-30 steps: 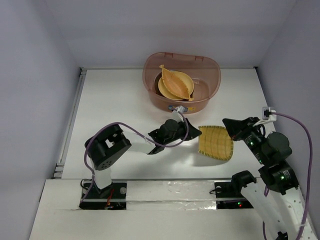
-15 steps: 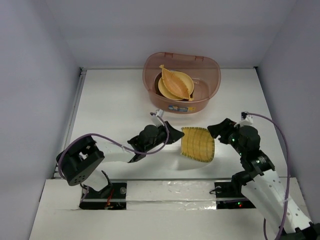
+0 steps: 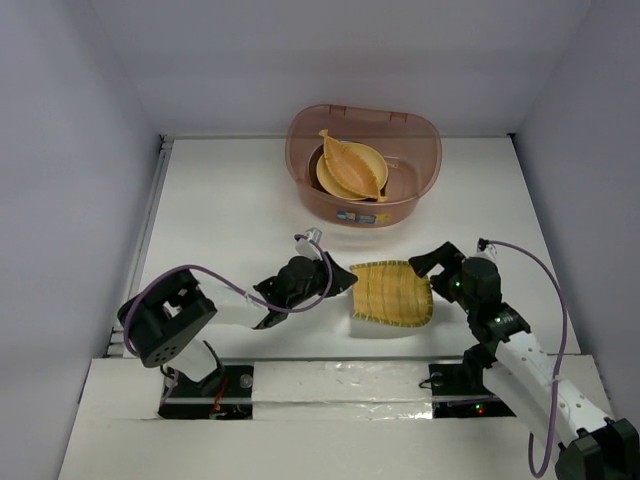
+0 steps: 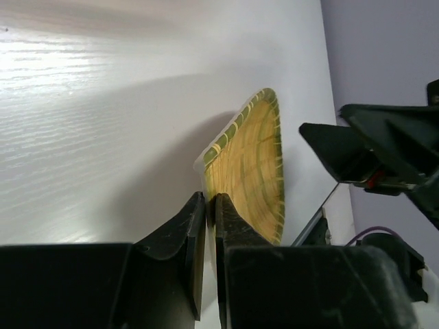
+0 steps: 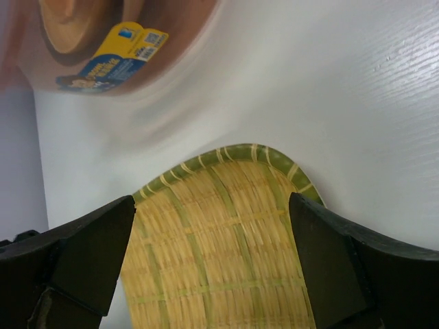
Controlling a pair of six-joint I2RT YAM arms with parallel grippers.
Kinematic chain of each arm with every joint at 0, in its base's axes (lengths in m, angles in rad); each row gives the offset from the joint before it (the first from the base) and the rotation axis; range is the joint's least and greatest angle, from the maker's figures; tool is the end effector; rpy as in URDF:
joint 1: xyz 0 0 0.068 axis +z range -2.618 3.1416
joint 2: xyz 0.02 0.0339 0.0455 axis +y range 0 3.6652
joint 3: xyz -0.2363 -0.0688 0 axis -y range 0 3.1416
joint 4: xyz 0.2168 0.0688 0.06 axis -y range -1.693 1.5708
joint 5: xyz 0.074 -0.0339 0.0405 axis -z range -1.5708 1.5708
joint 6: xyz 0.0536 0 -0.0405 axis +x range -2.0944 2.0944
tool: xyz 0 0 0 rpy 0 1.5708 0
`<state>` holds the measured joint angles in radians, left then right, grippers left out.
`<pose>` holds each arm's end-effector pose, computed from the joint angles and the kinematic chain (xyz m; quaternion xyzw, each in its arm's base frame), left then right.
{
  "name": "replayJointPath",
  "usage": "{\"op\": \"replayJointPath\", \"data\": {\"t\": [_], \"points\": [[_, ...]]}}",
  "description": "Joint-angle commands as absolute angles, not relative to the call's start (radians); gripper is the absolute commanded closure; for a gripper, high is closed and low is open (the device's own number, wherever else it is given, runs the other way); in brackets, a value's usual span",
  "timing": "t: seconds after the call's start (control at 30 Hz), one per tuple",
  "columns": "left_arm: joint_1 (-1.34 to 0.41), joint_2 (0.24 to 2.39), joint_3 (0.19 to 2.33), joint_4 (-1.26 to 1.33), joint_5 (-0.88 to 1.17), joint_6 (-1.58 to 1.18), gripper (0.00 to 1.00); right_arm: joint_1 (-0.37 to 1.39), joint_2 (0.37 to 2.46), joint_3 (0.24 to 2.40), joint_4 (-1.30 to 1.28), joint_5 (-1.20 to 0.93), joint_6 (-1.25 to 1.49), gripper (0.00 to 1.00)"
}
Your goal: Place the plates into the plastic bin on the countertop
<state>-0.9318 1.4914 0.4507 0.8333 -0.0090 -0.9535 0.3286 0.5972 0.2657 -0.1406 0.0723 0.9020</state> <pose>0.1719 -0.2305 0.1661 -0.0113 0.7764 -0.5078 0.3731 0.1552 0.0488 0.1746 0.2591 0.8122 0.2760 0.4439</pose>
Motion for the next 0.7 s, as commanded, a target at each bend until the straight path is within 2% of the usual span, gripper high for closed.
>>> {"op": "replayJointPath", "data": {"t": [0.0, 0.03, 0.2, 0.3, 0.33, 0.43, 0.5, 0.57, 0.67], "points": [[-0.930, 1.532, 0.436, 0.830, -0.008, -0.934, 0.99, 0.328, 0.587, 0.261, -0.066, 0.132, 0.957, 0.00], [-0.930, 1.543, 0.436, 0.834, -0.005, -0.934, 0.94, 0.328, 0.592, 0.262, -0.066, 0.133, 0.963, 0.00], [-0.920, 1.626, 0.443, 0.874, 0.040, -0.939, 0.85, 0.328, 0.637, 0.273, -0.057, 0.143, 0.983, 0.00], [-0.920, 1.657, 0.437, 0.911, 0.063, -0.945, 0.74, 0.328, 0.644, 0.261, -0.037, 0.130, 0.991, 0.00], [-0.920, 1.661, 0.433, 0.919, 0.067, -0.951, 0.67, 0.328, 0.644, 0.255, -0.029, 0.117, 0.992, 0.00], [-0.920, 1.678, 0.422, 0.959, 0.092, -0.963, 0.54, 0.328, 0.647, 0.222, 0.021, 0.097, 1.002, 0.00], [-0.920, 1.698, 0.419, 0.994, 0.116, -0.977, 0.52, 0.328, 0.647, 0.216, 0.035, 0.091, 0.994, 0.00], [-0.920, 1.722, 0.417, 1.021, 0.130, -0.997, 0.54, 0.328, 0.644, 0.219, 0.043, 0.084, 0.982, 0.00], [-0.920, 1.768, 0.429, 1.075, 0.149, -1.017, 0.63, 0.328, 0.632, 0.235, 0.040, 0.083, 0.970, 0.02]]}}
